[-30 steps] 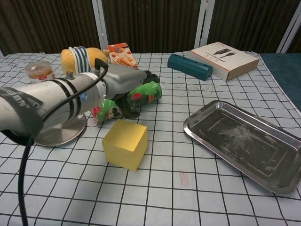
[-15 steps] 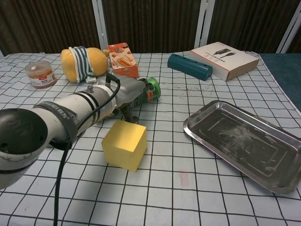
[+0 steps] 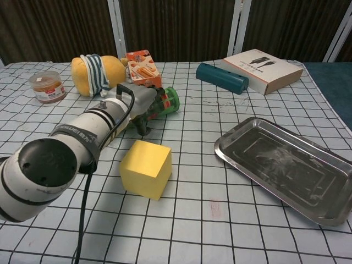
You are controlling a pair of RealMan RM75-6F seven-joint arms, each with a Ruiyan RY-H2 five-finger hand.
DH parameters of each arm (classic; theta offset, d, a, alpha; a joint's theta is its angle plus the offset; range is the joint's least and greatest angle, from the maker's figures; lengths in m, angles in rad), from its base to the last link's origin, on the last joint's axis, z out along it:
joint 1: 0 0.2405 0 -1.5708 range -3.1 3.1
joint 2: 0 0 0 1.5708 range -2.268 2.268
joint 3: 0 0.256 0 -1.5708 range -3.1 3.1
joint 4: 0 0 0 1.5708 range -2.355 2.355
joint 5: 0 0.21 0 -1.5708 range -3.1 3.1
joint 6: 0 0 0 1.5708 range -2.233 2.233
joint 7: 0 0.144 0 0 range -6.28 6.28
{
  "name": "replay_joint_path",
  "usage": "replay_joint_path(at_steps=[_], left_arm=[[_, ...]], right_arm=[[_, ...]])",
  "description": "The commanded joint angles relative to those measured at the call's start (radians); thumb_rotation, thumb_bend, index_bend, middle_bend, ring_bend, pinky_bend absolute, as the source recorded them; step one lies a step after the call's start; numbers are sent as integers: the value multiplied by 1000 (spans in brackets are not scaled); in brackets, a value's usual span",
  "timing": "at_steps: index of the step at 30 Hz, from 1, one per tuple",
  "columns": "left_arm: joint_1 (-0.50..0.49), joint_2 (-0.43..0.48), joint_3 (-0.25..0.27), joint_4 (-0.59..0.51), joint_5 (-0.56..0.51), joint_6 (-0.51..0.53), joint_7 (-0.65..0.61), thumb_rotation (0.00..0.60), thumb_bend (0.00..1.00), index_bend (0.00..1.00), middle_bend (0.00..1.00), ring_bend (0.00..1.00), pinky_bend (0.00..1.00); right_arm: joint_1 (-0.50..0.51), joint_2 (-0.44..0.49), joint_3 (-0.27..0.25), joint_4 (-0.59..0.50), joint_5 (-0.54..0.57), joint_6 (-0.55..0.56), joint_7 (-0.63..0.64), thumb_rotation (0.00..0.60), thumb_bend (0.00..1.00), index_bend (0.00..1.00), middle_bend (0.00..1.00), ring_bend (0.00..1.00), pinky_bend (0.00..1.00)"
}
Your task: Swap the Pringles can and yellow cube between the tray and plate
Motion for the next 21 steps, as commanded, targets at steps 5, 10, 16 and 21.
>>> replay_joint_path(at_steps=[5, 10, 16, 21], left_arm=[[-2, -25, -38, 61, -58, 5, 38, 600, 370, 0, 0, 0, 86], [-8, -42, -52, 123, -72, -3, 57, 600, 369, 0, 0, 12, 115], [-11, -77, -60, 216, -46, 1, 42, 600, 369, 0, 71, 150, 231], [-3, -100, -55, 279, 6, 1, 3, 600, 369, 0, 171, 258, 335]], right_arm=[[6, 2, -4, -5, 1, -14, -7, 600, 64, 0, 0, 0, 0], [9, 5, -6, -8, 1, -21, -8, 600, 64, 0, 0, 0, 0], [10, 7, -7, -8, 4, -24, -7, 600, 65, 0, 0, 0, 0], [11, 8, -9, -9, 3, -26, -6, 600, 65, 0, 0, 0, 0]])
